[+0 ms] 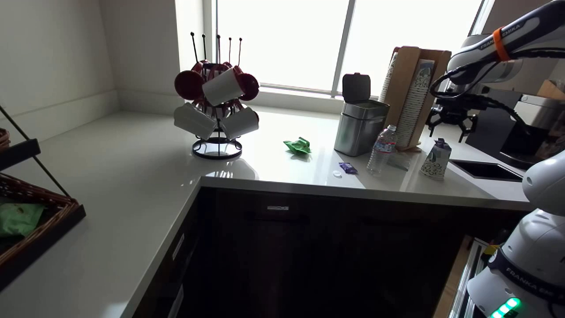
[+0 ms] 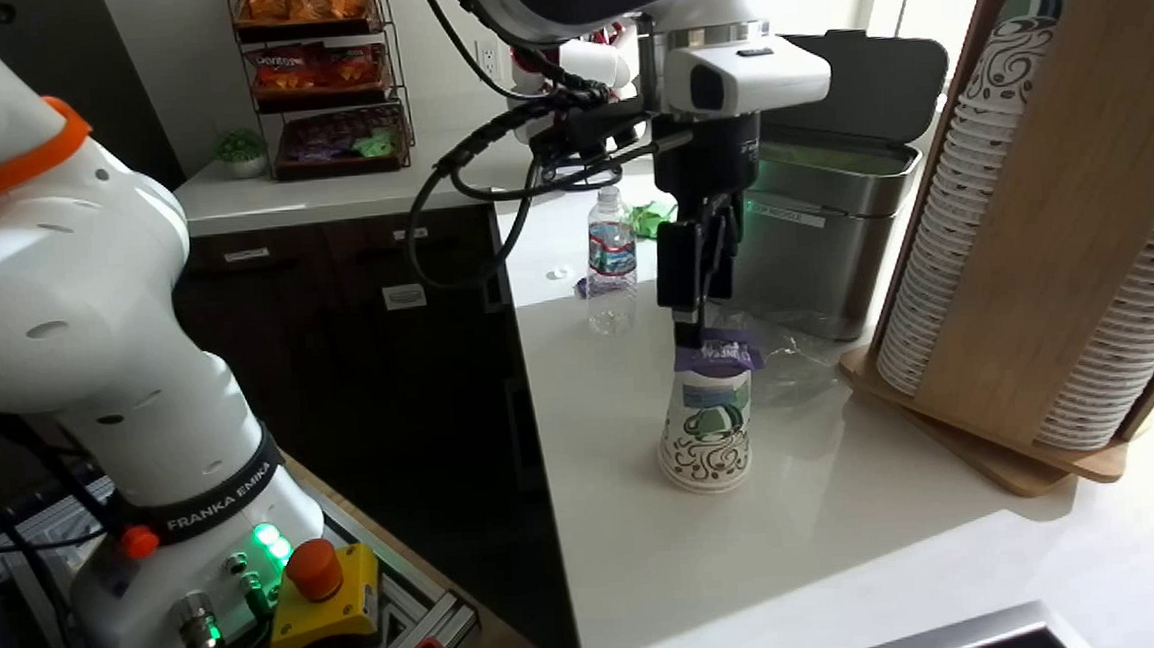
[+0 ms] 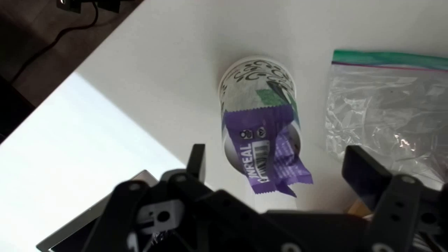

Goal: Place the object on top of the container

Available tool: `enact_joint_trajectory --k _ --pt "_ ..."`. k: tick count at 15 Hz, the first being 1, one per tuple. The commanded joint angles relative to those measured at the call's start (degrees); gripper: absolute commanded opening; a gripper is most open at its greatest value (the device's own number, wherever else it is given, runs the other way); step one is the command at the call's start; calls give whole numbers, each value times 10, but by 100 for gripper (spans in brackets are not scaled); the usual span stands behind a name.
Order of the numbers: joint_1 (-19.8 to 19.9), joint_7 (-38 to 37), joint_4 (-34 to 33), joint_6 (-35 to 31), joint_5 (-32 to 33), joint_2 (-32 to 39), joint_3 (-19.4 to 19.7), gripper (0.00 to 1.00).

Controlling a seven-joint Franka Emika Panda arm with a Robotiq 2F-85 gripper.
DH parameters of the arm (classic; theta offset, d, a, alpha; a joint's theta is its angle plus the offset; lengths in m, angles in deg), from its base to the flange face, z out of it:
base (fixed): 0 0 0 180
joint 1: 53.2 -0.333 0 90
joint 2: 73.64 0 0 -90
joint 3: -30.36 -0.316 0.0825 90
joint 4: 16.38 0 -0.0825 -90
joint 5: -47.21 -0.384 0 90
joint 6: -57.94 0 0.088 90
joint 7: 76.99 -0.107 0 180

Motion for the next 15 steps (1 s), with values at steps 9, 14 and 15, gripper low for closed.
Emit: enact_joint_trajectory --k 9,14,15 --pt "-8 199 99 20 24 -146 -6 100" --pt "23 200 138 51 51 -228 -23 100" --pt "28 201 144 58 53 -244 -27 100"
